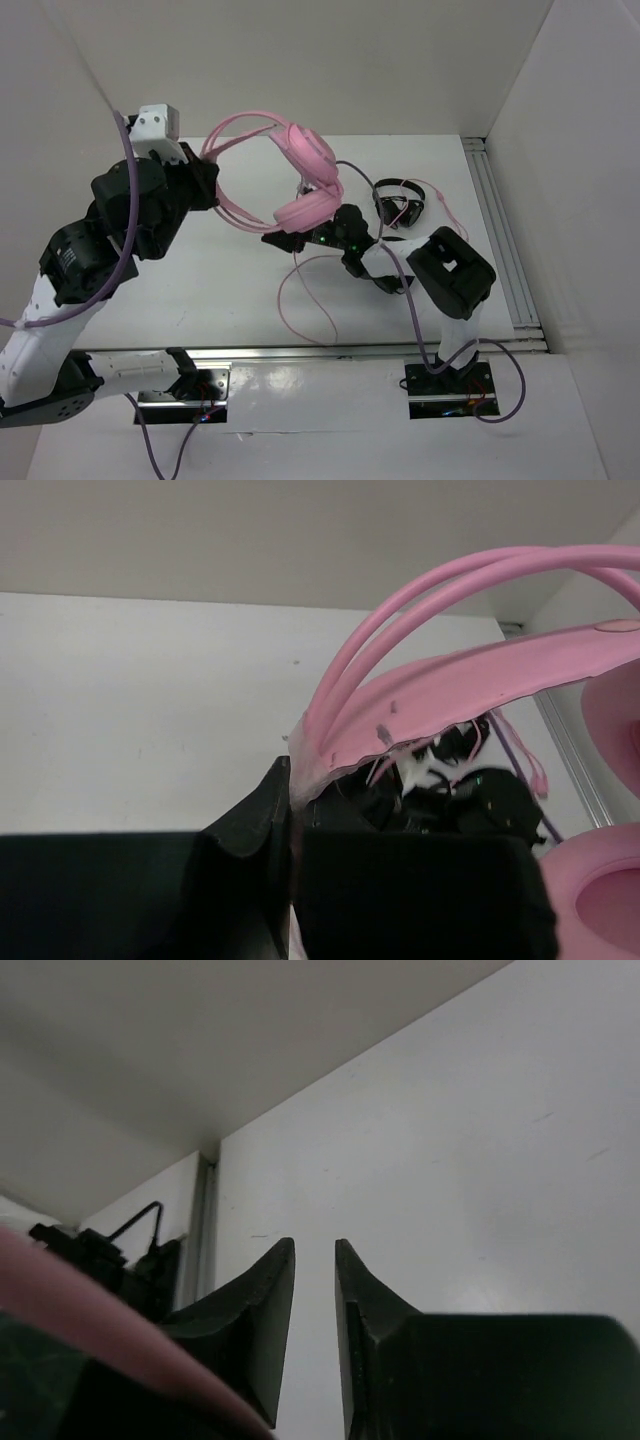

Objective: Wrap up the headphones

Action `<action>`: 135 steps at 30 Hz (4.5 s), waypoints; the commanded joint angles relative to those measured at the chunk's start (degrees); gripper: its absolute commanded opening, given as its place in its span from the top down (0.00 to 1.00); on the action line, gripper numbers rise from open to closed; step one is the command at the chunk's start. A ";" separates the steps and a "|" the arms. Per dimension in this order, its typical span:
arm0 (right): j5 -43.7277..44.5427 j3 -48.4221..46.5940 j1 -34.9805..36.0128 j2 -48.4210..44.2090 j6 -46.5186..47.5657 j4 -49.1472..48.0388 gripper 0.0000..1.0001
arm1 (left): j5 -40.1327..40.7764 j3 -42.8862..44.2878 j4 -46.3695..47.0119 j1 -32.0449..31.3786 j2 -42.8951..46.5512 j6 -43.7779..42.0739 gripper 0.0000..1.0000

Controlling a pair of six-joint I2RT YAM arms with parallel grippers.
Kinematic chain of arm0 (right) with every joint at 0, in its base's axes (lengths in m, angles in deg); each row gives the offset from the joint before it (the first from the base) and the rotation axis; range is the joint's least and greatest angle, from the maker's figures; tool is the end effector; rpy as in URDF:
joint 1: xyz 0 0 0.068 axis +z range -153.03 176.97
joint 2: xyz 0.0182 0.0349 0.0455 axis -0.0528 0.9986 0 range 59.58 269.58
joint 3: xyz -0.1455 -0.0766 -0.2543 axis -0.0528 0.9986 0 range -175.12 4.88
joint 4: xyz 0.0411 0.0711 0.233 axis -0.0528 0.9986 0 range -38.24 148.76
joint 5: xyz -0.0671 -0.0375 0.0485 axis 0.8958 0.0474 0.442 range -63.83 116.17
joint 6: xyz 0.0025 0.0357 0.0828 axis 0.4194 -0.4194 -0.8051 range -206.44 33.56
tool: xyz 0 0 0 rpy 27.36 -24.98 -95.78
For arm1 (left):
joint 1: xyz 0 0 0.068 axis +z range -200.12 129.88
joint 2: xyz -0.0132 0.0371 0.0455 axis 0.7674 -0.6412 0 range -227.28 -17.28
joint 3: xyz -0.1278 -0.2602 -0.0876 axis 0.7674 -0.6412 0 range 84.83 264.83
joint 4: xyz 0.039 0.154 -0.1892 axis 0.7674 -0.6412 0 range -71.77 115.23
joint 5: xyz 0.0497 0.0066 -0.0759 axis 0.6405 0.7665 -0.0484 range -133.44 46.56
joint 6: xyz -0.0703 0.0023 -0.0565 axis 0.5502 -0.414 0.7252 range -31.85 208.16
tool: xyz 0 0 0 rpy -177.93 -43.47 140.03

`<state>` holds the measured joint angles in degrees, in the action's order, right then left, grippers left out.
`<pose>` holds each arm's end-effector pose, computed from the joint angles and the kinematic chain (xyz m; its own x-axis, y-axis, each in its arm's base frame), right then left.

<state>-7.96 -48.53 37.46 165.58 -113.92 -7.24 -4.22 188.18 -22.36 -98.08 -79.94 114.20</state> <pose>0.2964 0.3125 0.2668 -0.3683 0.1880 -0.9105 -0.8922 0.2040 0.4030 0.1416 -0.0809 0.5543 -0.1401 -0.3524 -0.9253 0.1039 0.9241 -0.3677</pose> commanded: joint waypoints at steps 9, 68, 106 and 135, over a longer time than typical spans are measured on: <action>1.60 11.29 7.67 -0.34 -3.55 -13.63 0.79 | 19.04 12.22 11.12 6.65 -8.44 1.29 1.00; 12.20 -4.35 2.84 -30.95 29.79 36.03 0.58 | -37.27 -7.56 -3.66 9.03 2.71 -19.80 1.00; 21.02 17.82 22.68 -23.34 16.13 17.92 1.00 | -4.07 11.64 -1.02 33.11 -26.03 0.05 1.00; 69.21 -16.99 16.31 -33.57 56.75 52.60 0.98 | -34.46 -36.90 7.41 14.13 -0.47 -21.83 1.00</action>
<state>58.68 -65.75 57.55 134.17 -59.98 55.56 -28.55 152.53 -17.07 -83.33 -84.48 93.00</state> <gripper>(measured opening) 0.019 0.118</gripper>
